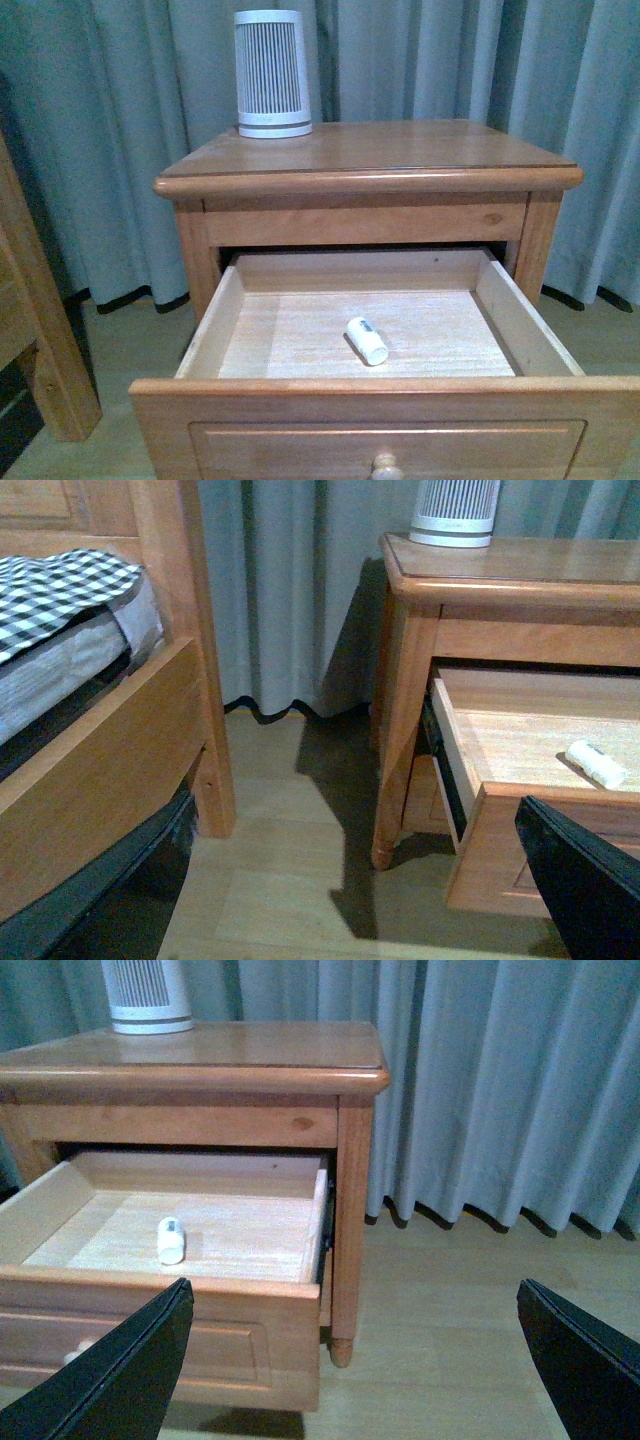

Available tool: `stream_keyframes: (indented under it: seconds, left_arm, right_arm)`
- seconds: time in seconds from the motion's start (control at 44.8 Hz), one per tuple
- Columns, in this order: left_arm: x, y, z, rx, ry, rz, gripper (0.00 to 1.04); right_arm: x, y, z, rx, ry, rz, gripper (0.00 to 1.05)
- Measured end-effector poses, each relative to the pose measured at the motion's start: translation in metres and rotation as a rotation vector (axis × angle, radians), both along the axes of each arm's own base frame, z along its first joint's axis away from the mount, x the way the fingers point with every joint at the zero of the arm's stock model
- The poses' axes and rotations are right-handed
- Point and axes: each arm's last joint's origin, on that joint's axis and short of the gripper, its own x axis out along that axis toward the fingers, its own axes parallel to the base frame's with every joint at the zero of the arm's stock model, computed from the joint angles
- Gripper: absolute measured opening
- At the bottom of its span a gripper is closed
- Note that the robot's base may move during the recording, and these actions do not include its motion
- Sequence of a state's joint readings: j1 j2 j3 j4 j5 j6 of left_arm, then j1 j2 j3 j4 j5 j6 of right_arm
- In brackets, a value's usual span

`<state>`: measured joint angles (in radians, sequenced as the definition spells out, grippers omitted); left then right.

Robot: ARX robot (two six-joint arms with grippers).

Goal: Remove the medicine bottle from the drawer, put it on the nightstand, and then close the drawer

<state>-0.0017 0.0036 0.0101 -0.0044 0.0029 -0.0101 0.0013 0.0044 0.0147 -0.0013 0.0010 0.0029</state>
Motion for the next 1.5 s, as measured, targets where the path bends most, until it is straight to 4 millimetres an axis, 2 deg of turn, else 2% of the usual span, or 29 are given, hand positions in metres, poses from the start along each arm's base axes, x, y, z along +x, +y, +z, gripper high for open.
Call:
stream_keyframes:
  seconds: [0.402, 0.491, 0.514, 0.558, 0.625, 0.737, 0.849, 0.916, 1.005, 1.139, 1.161, 1.251, 1.496]
  left_arm:
    - [0.000, 0.000, 0.000, 0.000, 0.000, 0.003, 0.98]
    - [0.000, 0.000, 0.000, 0.000, 0.000, 0.003, 0.98]
    - [0.000, 0.000, 0.000, 0.000, 0.000, 0.002, 0.98]
    - [0.000, 0.000, 0.000, 0.000, 0.000, 0.003, 0.98]
    - [0.000, 0.000, 0.000, 0.000, 0.000, 0.003, 0.98]
    - [0.000, 0.000, 0.000, 0.000, 0.000, 0.003, 0.98]
    - [0.000, 0.000, 0.000, 0.000, 0.000, 0.003, 0.98]
    - [0.000, 0.000, 0.000, 0.000, 0.000, 0.003, 0.98]
    - [0.000, 0.000, 0.000, 0.000, 0.000, 0.003, 0.98]
    - [0.000, 0.000, 0.000, 0.000, 0.000, 0.003, 0.98]
    - [0.000, 0.000, 0.000, 0.000, 0.000, 0.003, 0.98]
    - [0.000, 0.000, 0.000, 0.000, 0.000, 0.003, 0.98]
    - [0.000, 0.000, 0.000, 0.000, 0.000, 0.003, 0.98]
  right_arm:
    - [0.000, 0.000, 0.000, 0.001, 0.006, 0.004, 0.98]
    - [0.002, -0.001, 0.002, 0.060, 0.185, 0.130, 0.98]
    - [0.005, -0.001, 0.005, 0.073, 0.228, 0.150, 0.98]
    - [0.017, -0.002, 0.026, 0.092, 0.271, 0.181, 0.98]
    - [0.040, -0.002, 0.067, 0.085, 0.249, 0.179, 0.98]
    - [0.072, 0.003, 0.108, 0.069, 0.209, 0.198, 0.98]
    - [0.109, 0.013, 0.131, 0.034, 0.208, 0.201, 0.98]
    - [0.135, 0.023, 0.137, 0.011, 0.234, 0.208, 0.98]
    - [0.163, 0.037, 0.134, -0.001, 0.305, 0.230, 0.98]
    - [0.205, 0.067, 0.118, -0.052, 0.408, 0.256, 0.98]
    - [0.214, 0.076, 0.110, -0.066, 0.440, 0.268, 0.98]
    - [0.233, 0.097, 0.089, -0.105, 0.511, 0.284, 0.98]
    - [0.264, 0.144, 0.010, -0.213, 0.694, 0.309, 0.98]
